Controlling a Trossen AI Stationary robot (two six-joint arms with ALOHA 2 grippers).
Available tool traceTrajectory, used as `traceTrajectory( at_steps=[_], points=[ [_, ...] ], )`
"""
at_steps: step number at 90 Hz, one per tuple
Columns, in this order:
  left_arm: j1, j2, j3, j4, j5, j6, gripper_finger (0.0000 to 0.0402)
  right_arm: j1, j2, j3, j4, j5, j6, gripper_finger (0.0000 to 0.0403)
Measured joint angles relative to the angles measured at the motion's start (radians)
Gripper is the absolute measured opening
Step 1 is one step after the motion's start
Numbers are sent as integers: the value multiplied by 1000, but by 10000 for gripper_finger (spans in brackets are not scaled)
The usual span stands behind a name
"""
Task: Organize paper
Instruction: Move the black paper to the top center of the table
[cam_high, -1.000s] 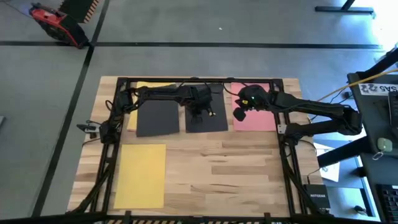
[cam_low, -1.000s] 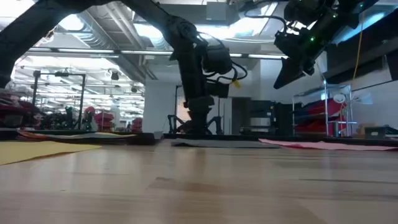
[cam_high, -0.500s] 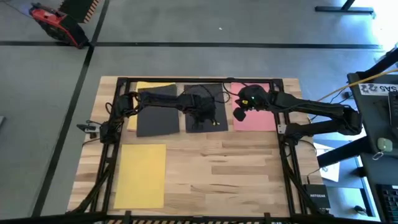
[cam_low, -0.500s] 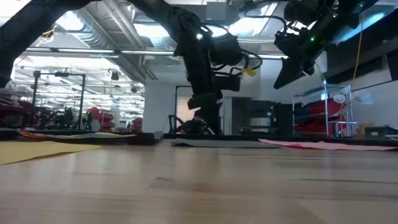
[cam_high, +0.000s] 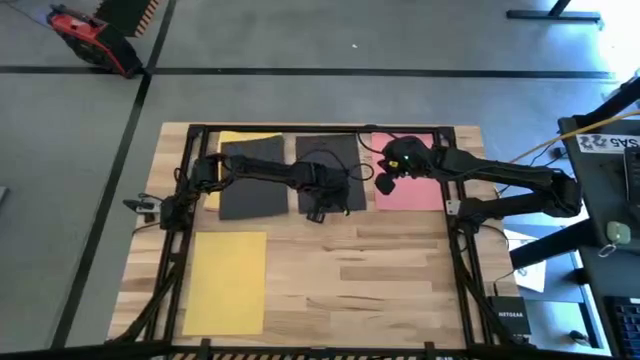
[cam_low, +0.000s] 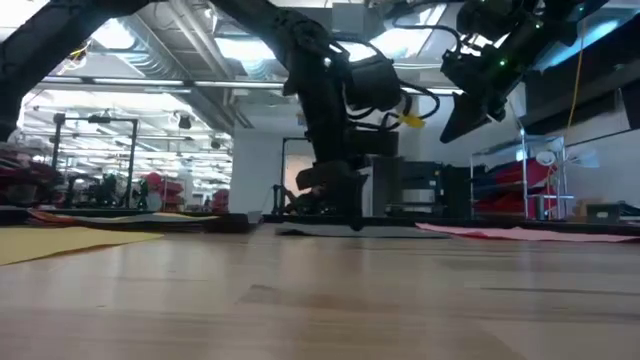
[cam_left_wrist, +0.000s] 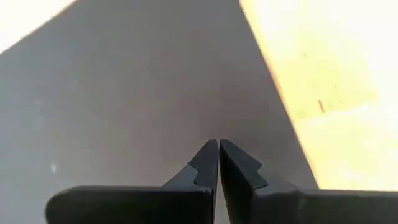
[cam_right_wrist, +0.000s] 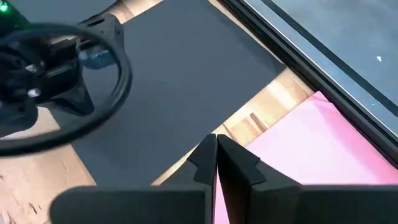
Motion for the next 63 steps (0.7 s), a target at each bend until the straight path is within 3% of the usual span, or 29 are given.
traceTrajectory(
  at_steps=[63],
  points=[
    [-14, 2, 0, -4, -5, 134, 0, 0, 0, 0, 0, -1, 0, 0]
  ],
)
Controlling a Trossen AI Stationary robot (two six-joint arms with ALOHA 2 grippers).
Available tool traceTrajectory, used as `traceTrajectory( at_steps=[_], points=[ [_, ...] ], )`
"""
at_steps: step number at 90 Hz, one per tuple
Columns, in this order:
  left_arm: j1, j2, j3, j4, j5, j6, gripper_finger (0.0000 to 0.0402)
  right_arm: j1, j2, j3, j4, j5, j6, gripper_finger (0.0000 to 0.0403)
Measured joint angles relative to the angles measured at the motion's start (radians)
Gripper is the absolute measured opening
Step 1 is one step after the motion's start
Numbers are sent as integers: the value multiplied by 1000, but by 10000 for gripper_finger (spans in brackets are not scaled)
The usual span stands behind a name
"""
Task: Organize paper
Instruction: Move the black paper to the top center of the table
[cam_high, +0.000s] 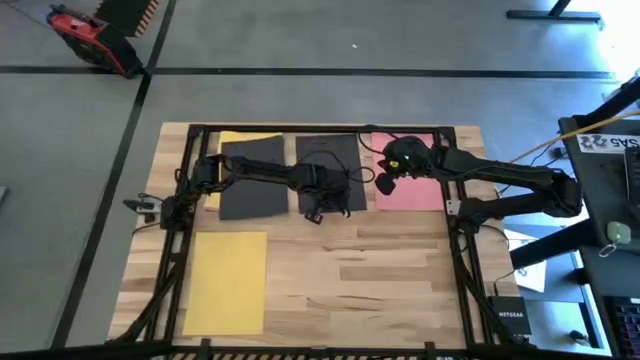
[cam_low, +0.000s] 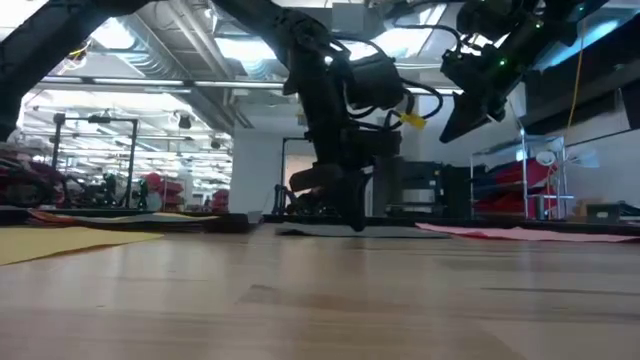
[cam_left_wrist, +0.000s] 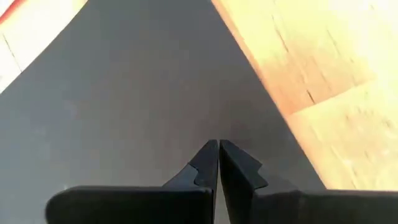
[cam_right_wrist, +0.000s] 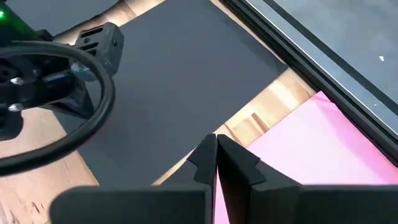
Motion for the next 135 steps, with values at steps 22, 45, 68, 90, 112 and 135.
traceTrajectory(
  at_steps=[22, 45, 68, 90, 112, 135],
  points=[
    [-5, 0, 0, 0, -2, 51, 0, 0, 0, 0, 0, 0, 0, 0],
    [-7, 0, 0, 0, -1, 78, 0, 0, 0, 0, 0, 0, 0, 0],
    [-18, 0, 0, -5, -1, 121, 0, 0, 0, 0, 0, 0, 0, 0],
    [-30, 3, -10, 9, 0, 138, 0, 0, 0, 0, 0, 0, 0, 0],
    [-45, -1, -49, 31, -5, 179, 0, 0, 0, 0, -2, -1, 0, 0],
    [-62, -2, -63, 39, -11, 245, 0, 0, 0, 0, -2, -1, 0, 0]
  ],
)
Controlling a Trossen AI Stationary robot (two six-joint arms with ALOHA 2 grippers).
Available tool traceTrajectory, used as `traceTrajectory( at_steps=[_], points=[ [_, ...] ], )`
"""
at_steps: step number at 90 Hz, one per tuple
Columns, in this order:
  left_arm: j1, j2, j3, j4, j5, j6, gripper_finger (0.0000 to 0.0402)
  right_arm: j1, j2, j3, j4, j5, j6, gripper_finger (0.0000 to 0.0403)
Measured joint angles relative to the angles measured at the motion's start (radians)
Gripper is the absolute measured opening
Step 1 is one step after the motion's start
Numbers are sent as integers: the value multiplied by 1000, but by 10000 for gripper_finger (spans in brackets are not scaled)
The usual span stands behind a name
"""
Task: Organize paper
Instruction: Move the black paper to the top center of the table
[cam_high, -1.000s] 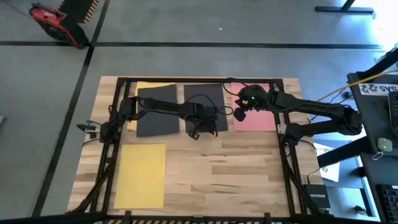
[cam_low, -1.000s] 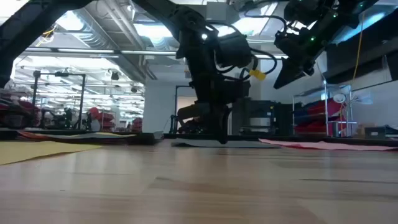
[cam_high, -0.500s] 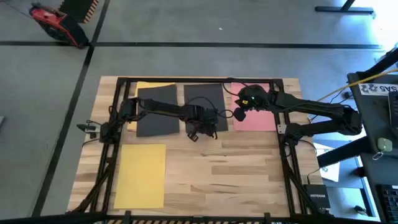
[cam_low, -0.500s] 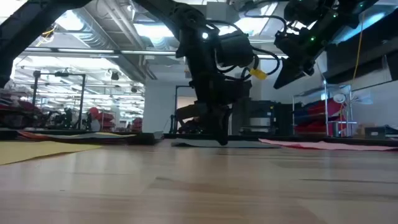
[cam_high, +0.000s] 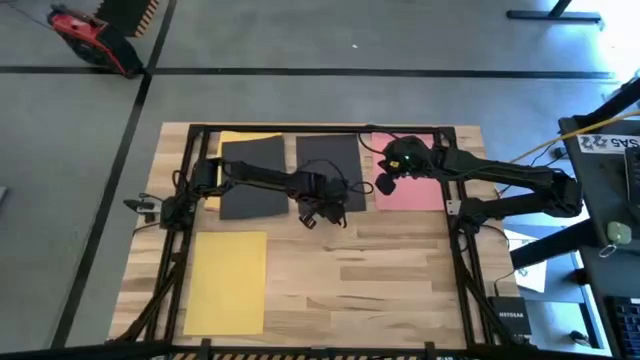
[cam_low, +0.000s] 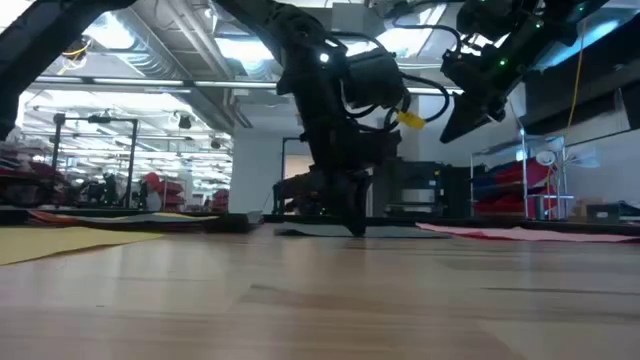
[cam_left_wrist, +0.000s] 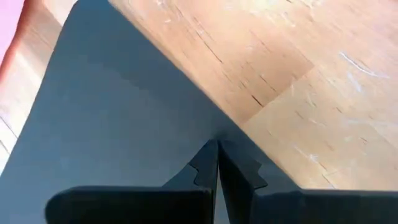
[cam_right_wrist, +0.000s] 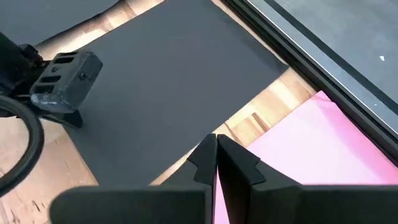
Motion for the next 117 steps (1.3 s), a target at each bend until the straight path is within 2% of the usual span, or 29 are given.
traceTrajectory(
  at_steps=[79, 101, 117],
  points=[
    [-8, -1, -3, 10, -17, 98, 0, 0, 0, 0, 0, 0, 0, 0],
    [-8, -4, -3, 11, -36, 89, 0, 0, 0, 0, 0, 0, 0, 0],
    [-10, -27, -6, 1, -33, 26, 0, 0, 0, 0, -1, 0, 0, 0]
  ],
)
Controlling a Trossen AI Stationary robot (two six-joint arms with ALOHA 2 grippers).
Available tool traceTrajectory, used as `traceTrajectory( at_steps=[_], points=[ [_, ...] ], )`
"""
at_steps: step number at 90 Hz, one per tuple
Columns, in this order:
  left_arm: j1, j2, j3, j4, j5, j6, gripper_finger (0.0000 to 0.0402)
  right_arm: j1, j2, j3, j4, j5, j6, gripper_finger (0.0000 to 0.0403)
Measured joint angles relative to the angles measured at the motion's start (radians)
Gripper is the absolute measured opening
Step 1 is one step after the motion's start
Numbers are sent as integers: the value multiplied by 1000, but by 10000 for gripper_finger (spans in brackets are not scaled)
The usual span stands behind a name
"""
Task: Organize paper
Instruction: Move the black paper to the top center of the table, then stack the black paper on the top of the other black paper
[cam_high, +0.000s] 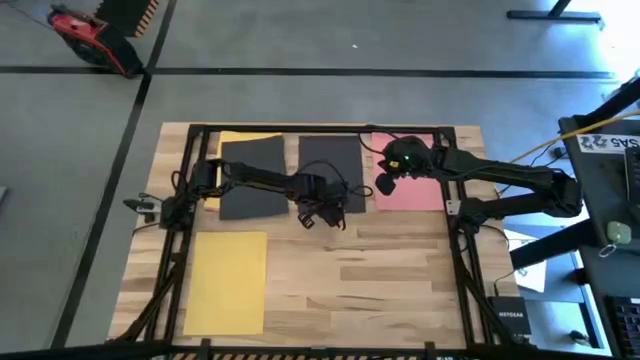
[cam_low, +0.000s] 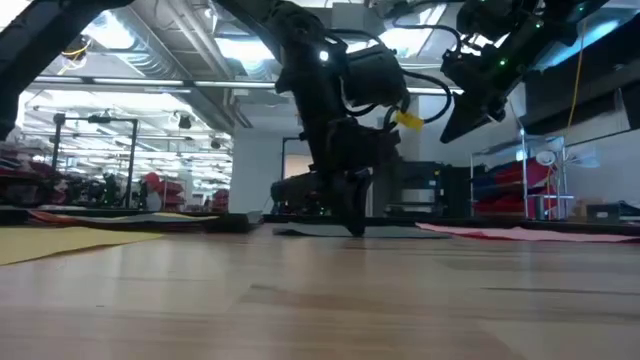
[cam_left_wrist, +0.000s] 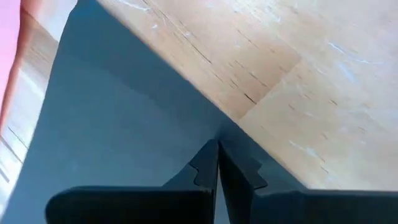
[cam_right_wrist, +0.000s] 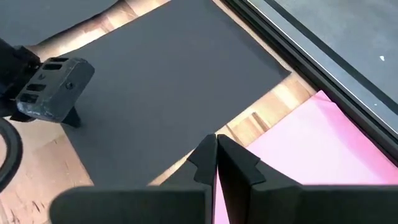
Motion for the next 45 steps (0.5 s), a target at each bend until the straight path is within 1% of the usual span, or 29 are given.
traceTrajectory(
  at_steps=[32, 45],
  points=[
    [1, -53, 1, -23, -41, -204, 0, 0, 0, 0, 0, 0, 0, 0],
    [6, -79, 1, -71, -76, -346, 0, 0, 0, 0, -2, 0, 0, 0]
  ],
)
